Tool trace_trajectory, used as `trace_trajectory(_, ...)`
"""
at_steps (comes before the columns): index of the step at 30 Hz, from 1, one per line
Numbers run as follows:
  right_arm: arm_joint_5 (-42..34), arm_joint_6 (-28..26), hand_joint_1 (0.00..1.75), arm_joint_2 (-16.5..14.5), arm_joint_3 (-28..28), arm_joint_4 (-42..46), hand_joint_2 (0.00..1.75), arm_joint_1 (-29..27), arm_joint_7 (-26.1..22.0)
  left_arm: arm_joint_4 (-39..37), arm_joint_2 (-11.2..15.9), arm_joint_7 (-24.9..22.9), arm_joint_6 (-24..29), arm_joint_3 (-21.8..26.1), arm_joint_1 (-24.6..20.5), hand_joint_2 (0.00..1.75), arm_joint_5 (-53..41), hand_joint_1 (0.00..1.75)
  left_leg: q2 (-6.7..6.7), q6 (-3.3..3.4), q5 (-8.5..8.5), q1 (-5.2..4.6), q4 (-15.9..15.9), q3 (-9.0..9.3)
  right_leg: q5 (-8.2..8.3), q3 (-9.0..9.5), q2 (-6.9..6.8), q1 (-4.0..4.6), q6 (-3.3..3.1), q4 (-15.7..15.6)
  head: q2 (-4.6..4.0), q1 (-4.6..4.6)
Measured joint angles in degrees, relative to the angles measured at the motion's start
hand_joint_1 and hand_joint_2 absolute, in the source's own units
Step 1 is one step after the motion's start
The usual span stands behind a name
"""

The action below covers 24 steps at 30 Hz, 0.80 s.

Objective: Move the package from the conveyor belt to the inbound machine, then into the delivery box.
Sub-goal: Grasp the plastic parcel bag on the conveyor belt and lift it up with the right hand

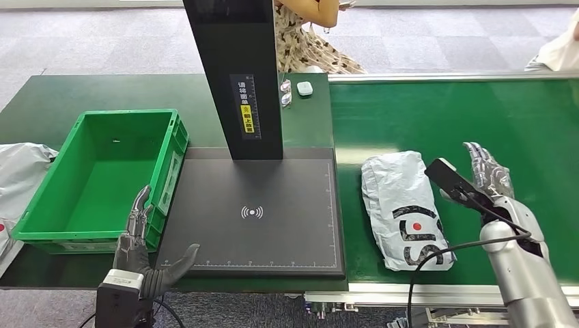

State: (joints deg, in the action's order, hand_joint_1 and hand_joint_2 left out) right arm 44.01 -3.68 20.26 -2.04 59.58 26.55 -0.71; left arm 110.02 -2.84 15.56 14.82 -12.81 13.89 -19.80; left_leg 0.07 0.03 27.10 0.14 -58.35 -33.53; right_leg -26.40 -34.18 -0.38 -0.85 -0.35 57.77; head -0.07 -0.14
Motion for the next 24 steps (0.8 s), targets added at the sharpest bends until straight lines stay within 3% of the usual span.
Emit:
trace_trajectory(6,0.8,4.4,0.0,1.7,-3.8,-4.6,1.75,3.1,0.3,-0.1,0.2,0.0,0.4,0.0,0.0,1.75,0.2,0.0,0.01,0.0,0.0,0.01,0.0,-0.01,0.0,-0.02,0.01,0.01,0.0,0.0,0.0,0.0)
trace_trajectory(14,-4.2,20.0,0.0,3.6,-12.9,-12.8,1.75,7.2,-6.3,-0.3,0.8,0.0,0.2,0.0,0.0,1.75,1.5,0.0,-0.05,0.01,-0.01,0.0,0.0,-0.01,0.0,0.0,-0.08,0.0,0.0,0.0,0.0,0.01)
trace_trajectory(24,-8.9,19.5,0.0,4.6,-19.8,-15.7,1.75,6.1,-8.4,-0.7,1.3,0.0,-0.3,0.0,-0.2,1.75,1.7,0.0,-0.03,0.0,0.0,0.0,0.0,-0.01,-0.01,-0.03,-0.03,0.01,0.01,0.0,0.0,-0.01)
